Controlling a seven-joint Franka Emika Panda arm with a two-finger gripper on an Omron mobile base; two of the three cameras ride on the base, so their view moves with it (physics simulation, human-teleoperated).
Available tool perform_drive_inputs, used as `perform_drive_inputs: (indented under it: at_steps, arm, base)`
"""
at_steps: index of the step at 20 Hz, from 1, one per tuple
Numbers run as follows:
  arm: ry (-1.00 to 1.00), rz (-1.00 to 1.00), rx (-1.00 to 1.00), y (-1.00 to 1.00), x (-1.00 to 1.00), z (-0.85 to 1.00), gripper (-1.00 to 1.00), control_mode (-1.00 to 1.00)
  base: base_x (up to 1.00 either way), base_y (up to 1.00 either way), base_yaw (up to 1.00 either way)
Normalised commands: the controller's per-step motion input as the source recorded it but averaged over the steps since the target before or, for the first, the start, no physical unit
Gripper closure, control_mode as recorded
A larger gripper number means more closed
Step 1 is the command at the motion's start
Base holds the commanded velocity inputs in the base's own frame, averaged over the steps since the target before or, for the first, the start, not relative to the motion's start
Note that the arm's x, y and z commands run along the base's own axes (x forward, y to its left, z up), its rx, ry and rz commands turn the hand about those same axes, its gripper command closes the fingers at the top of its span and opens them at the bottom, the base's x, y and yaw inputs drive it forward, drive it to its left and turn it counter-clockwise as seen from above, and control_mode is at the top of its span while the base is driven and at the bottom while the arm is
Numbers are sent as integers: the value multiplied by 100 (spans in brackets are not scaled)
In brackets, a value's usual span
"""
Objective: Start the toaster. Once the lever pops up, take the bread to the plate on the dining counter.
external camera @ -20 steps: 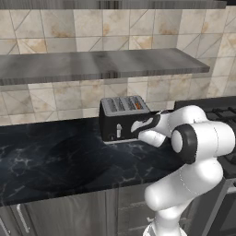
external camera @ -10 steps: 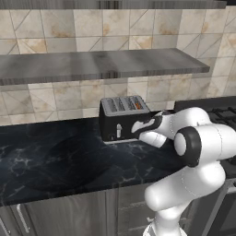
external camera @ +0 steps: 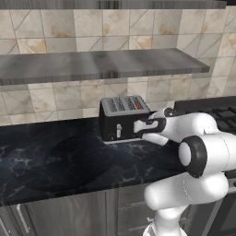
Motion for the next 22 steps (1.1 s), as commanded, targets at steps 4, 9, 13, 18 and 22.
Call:
perform_drive_inputs:
  at_steps: [4, 9, 13, 18, 22]
  arm:
    - [-1, -1, 0, 1, -4, 49, -100, -100]
    - [0, 0, 0, 0, -1, 48, -100, -100]
    - [0, 0, 0, 0, -1, 35, -100, -100]
    - [0, 0, 0, 0, 0, 25, -100, -100]
    - [0, 0, 0, 0, 17, 18, -100, -100]
  base:
    - [0, 0, 0]
    - [0, 0, 0]
    - [0, 0, 0]
    - [0, 0, 0]
    - [0, 0, 0]
